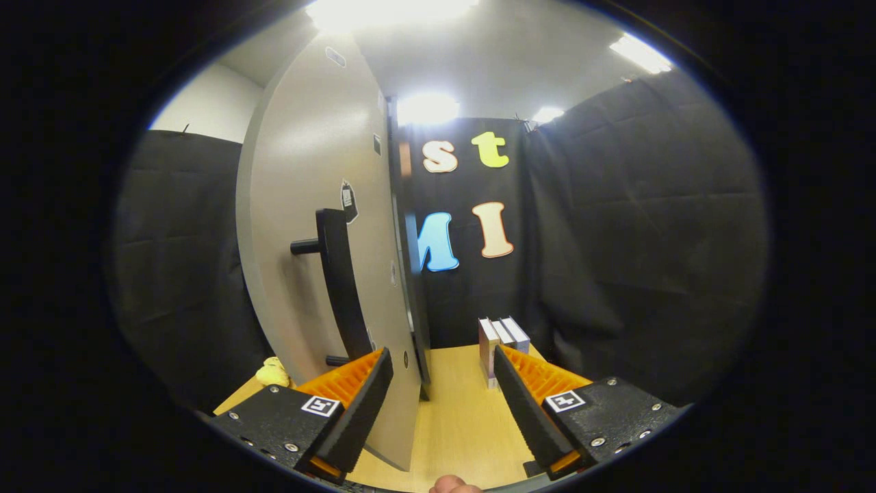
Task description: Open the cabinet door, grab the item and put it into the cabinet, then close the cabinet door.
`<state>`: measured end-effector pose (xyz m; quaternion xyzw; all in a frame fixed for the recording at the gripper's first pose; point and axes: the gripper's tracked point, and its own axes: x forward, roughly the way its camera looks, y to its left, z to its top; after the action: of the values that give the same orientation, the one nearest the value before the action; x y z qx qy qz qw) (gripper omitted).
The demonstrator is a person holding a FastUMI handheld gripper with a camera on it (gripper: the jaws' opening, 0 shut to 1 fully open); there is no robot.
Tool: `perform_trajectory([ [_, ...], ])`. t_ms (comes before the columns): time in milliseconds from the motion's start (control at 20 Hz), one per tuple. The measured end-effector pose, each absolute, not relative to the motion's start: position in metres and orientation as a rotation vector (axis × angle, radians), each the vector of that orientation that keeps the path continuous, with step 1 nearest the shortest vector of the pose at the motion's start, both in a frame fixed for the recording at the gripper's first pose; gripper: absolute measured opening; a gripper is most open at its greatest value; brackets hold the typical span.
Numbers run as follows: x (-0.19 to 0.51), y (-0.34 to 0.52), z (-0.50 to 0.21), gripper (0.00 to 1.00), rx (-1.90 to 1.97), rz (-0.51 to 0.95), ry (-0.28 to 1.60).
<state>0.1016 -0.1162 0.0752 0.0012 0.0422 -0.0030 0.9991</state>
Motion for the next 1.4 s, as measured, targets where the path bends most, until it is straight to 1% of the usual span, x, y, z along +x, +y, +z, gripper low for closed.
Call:
perform_trajectory([
  [250, 0.106, -0.044, 0.067, 0.93, 0.023, 0.052, 0.092],
  [600, 0.138, 0.074, 0.053, 0.93, 0.013, 0.170, 0.107],
  [750, 0.145, 0.111, 0.053, 0.94, 0.002, 0.179, 0.102],
  [1050, 0.137, 0.149, 0.045, 0.94, -0.002, 0.180, 0.087],
  [1400, 0.119, 0.162, 0.042, 0.94, -0.006, 0.164, 0.079],
])
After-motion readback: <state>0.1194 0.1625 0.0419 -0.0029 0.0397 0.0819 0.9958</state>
